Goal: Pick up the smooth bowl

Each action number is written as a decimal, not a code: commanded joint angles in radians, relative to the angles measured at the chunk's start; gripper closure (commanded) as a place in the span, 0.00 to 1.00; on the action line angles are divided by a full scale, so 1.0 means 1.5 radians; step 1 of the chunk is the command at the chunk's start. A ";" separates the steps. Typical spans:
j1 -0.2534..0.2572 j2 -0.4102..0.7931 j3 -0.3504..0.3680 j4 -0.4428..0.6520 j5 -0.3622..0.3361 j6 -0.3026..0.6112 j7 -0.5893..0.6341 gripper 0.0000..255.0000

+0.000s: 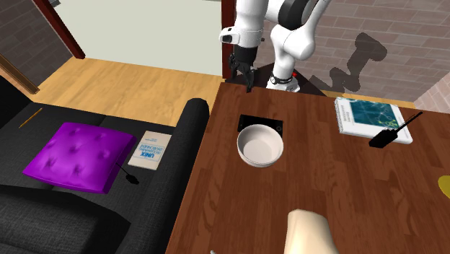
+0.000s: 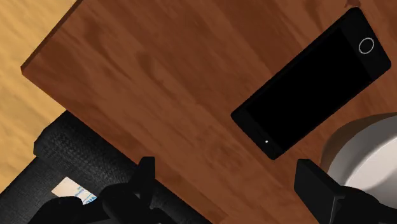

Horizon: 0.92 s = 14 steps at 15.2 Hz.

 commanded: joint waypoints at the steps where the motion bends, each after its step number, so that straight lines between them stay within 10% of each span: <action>1: 0.005 0.035 0.021 0.013 0.009 0.029 0.027 0.00; 14: 0.028 0.264 0.127 0.134 -0.020 0.169 0.191 0.00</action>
